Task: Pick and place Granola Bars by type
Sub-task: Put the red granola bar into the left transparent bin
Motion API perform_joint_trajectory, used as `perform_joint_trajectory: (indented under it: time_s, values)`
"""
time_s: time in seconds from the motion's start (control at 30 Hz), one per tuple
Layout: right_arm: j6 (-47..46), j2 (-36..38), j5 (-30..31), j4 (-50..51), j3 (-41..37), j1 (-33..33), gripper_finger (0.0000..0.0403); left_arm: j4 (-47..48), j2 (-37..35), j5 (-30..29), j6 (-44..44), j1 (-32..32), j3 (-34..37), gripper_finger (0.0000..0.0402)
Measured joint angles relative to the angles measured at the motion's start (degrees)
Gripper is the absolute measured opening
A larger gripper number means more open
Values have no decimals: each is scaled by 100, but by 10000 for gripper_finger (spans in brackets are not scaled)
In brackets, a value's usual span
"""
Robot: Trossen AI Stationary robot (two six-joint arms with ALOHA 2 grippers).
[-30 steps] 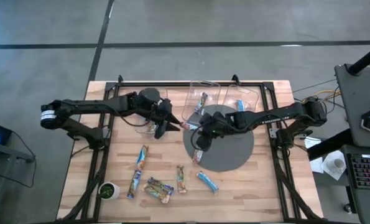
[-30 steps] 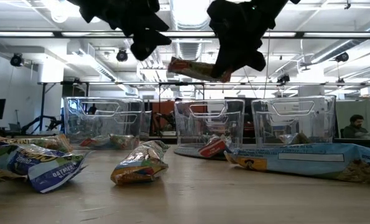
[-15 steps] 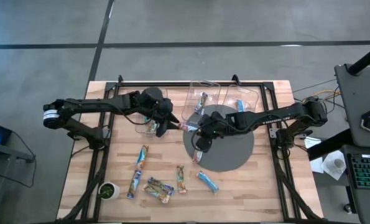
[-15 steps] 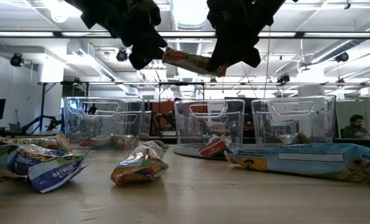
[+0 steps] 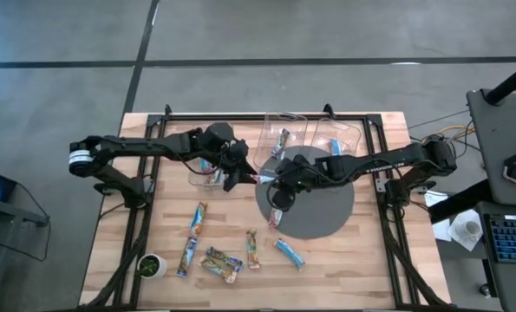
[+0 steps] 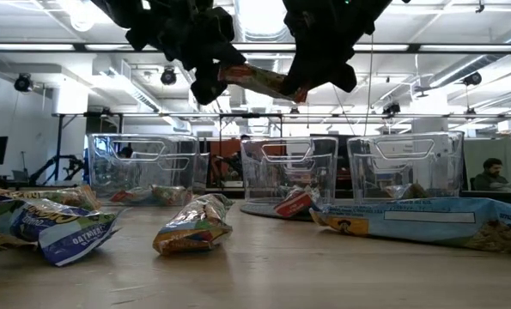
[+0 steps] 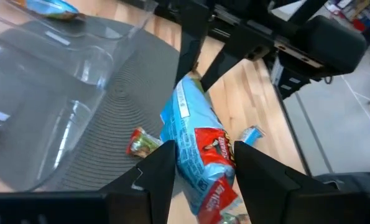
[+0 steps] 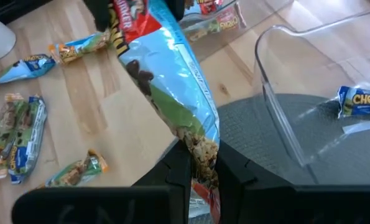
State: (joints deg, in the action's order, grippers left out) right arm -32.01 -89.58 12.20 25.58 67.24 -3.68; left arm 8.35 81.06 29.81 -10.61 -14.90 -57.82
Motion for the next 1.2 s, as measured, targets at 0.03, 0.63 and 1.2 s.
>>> perform_joint_trajectory:
  time_s: [0.03, 0.63, 1.2]
  values:
    - [-32, 0, 10, 0, 0, -3, 33, 2, 17, 56, -2, 0, 0, 145]
    - [-344, 2, 149, -85, 2, -4, 34, 281, 39, -119, 54, 7, -2, 55]
    - [-1960, 35, 767, 1826, 7, -178, 201, 1387, -466, -2236, 164, -19, 0, 41]
